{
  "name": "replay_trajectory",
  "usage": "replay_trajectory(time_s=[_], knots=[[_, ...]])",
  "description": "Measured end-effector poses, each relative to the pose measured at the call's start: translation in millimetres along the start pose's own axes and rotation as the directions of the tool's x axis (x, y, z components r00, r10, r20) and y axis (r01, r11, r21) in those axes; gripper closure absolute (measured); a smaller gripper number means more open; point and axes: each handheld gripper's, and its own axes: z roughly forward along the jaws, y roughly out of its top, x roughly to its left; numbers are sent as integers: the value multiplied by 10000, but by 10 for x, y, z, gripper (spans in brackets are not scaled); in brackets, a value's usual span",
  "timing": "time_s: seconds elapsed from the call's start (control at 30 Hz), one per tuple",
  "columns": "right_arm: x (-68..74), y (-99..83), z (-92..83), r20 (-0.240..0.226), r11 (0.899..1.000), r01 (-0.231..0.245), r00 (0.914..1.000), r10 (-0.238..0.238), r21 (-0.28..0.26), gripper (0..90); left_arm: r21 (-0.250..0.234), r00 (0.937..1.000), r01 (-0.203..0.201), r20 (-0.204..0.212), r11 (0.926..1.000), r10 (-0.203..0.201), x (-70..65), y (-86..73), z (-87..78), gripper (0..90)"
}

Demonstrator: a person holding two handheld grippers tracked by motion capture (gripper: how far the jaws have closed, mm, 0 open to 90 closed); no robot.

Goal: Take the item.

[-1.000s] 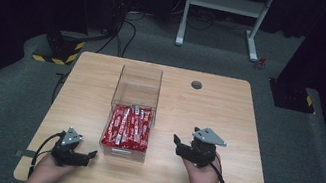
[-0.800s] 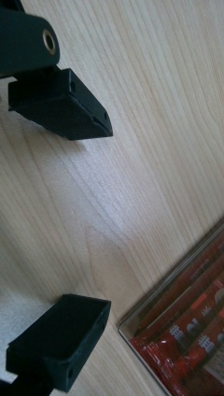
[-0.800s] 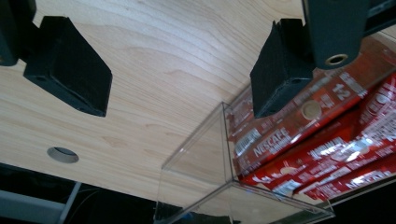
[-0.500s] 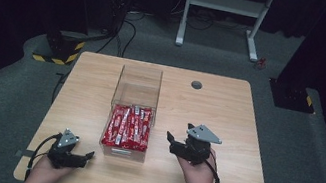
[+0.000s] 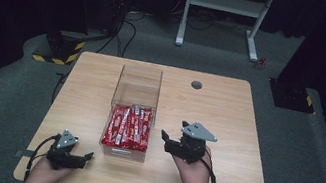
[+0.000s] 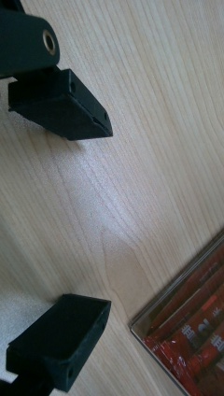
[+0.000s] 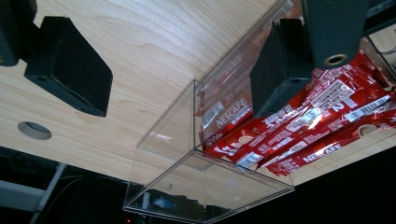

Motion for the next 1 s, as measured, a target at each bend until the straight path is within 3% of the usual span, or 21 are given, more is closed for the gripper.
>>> replay_trajectory(time_s=[1.0], knots=[[320,123,94,-816,9999,117,9966,-125,-108,222,-1,10000,18,-26,10000,-18,-4,1,1,150]])
